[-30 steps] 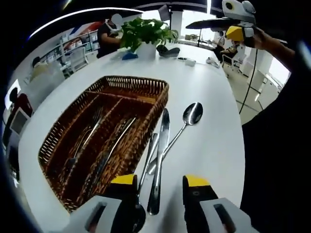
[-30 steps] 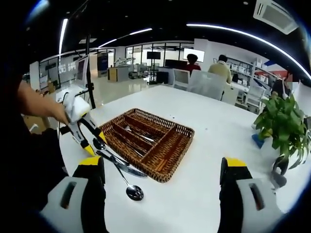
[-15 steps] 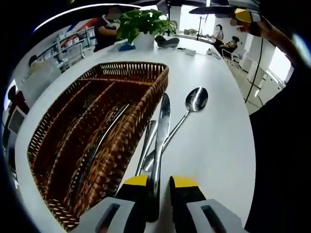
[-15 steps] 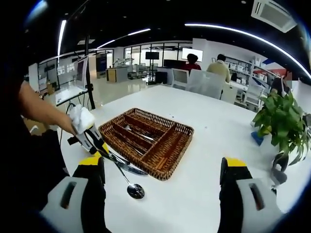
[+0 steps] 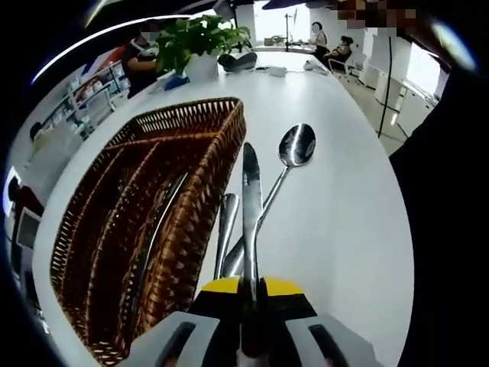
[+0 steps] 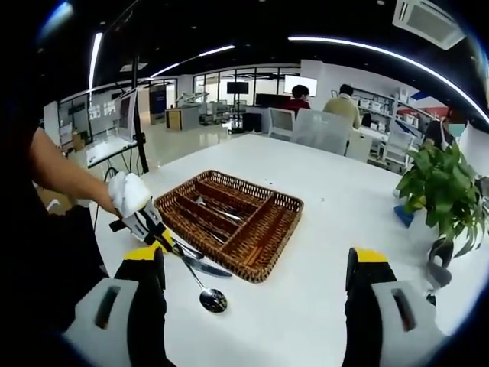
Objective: Arrange the knives, forks, and spoons in their matching storage slots by inserting each utensil handle-first until every utensil is classified and aligned in the correct compartment
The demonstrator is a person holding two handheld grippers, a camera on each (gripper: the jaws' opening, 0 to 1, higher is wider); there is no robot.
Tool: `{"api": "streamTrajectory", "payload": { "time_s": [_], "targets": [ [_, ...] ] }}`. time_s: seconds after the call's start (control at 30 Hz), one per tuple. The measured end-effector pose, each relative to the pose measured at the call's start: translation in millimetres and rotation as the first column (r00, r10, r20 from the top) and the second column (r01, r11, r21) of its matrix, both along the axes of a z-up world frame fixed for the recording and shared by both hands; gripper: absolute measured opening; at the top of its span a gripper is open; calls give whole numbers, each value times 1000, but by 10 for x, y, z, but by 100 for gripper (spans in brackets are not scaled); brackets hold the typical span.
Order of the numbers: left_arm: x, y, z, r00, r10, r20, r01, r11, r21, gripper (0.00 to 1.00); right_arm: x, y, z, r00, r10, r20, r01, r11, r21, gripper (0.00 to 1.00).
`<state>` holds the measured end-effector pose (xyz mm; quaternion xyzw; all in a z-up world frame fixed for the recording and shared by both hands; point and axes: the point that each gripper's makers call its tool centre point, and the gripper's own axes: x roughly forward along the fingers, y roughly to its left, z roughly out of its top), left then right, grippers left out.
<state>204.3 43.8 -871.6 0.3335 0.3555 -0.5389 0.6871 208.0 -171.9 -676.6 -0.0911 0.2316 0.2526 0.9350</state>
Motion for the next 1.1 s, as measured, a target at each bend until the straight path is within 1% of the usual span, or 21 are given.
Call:
{"api": "streamTrajectory", "payload": {
  "time_s": [0.1, 0.23, 0.3, 0.37, 0.47, 0.6, 0.63, 0.7, 0.77, 0.83, 0.87, 0.9, 0.97, 1.0, 1.1],
  "targets": [
    [-12, -11, -2, 1000, -20, -7, 20, 1000, 8, 8, 4, -4, 1, 1000, -2, 1, 2, 1000, -1, 100],
    [-38, -52, 0, 999, -25, -27, 25, 1000, 8, 8, 10, -6, 0, 1000, -4, 1, 4, 1000, 0, 100],
    [-77, -113, 1, 998, -16, -65, 15, 1000, -18, 11, 12, -2, 1, 1000, -4, 2, 4, 1000, 0, 100],
    [-60, -146, -2, 998, -13, -61, 12, 1000, -21, 14, 10, 2, -13, 1000, -3, -3, 3, 1000, -2, 100],
    [-69, -193, -12, 997, -23, -67, 22, 1000, -21, 14, 6, 12, -17, 1000, 0, -5, 0, 1000, -4, 100],
    [-47, -211, -19, 997, -76, -27, 76, 997, -10, 8, 5, 17, -19, 1000, 3, -8, -3, 1000, -11, 100],
    [-39, -212, -17, 995, -103, -2, 103, 995, -4, 7, 9, 16, -17, 1000, 3, -7, -3, 1000, -11, 100],
    [-51, -213, -13, 996, -88, -18, 88, 996, 4, 7, 17, 17, -11, 1000, 3, -6, -3, 1000, -11, 100],
    [-54, -210, -14, 995, -99, -12, 99, 995, 13, 6, 24, 31, -7, 1000, 8, -7, -8, 1000, -14, 100],
    [-43, -202, -12, 997, -46, -54, 45, 999, -8, 5, 31, 46, -4, 1000, 14, -7, -14, 1000, -16, 100],
    [-33, -191, -13, 998, -41, -53, 41, 999, -5, 4, 43, 51, 4, 1000, 13, -1, -13, 1000, -19, 100],
    [-37, -175, -15, 998, -60, -36, 60, 998, 9, 4, 59, 44, 20, 1000, 10, 10, -10, 1000, -25, 100],
    [-62, -160, -12, 997, -71, -38, 72, 997, 20, 4, 60, 68, 32, 1000, 24, 11, -24, 999, -24, 100],
    [-77, -147, -3, 995, -93, -30, 93, 995, 28, 4, 63, 77, 30, 1000, 30, 9, -29, 999, -24, 100],
    [-90, -148, 50, 995, -98, -33, 99, 995, 19, 3, 76, 82, 12, 999, 42, 10, -42, 998, -36, 100]
  ]
}}
